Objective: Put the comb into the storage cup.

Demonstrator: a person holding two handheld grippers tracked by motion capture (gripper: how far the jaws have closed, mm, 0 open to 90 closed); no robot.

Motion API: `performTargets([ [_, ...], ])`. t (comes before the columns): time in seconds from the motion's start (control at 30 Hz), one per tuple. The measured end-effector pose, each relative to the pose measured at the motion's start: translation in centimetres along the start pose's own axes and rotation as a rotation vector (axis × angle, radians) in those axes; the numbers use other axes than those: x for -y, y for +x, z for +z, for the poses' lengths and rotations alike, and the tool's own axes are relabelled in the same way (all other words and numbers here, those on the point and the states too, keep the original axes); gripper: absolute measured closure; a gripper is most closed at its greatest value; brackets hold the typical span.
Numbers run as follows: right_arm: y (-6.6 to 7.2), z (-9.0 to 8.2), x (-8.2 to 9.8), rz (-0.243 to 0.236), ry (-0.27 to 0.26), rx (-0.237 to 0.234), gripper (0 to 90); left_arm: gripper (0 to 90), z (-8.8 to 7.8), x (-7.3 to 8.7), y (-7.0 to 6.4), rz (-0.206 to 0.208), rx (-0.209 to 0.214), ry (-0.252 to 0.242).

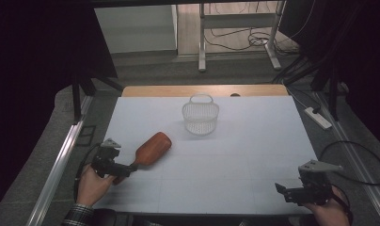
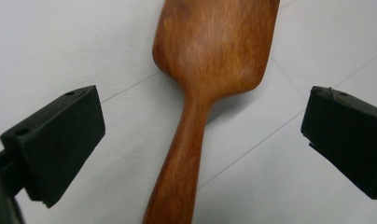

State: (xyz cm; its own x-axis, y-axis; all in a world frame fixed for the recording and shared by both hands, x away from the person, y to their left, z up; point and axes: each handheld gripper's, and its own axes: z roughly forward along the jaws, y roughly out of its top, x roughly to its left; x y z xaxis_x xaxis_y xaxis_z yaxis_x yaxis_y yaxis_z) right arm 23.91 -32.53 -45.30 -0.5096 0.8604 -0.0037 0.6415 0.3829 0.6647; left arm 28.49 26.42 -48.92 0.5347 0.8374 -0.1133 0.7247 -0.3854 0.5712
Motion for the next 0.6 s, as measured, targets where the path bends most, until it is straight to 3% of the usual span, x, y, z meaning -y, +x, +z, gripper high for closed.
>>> performTargets([
  [0.27,0.0,0.1,0.0,-0.002,0.005,-0.002,1.0,0.0,1.6,-0.1,0.0,0.035,0.013,0.048],
  [0.47,0.0,0.1,0.0,-0.002,0.007,-0.002,1.0,0.0,2.9,0.0,0.5,0.032,0.026,0.107],
  [0.6,0.0,0.1,0.0,-0.002,0.009,-0.003,0.9,0.0,3.3,0.0,0.7,0.015,0.041,0.116],
])
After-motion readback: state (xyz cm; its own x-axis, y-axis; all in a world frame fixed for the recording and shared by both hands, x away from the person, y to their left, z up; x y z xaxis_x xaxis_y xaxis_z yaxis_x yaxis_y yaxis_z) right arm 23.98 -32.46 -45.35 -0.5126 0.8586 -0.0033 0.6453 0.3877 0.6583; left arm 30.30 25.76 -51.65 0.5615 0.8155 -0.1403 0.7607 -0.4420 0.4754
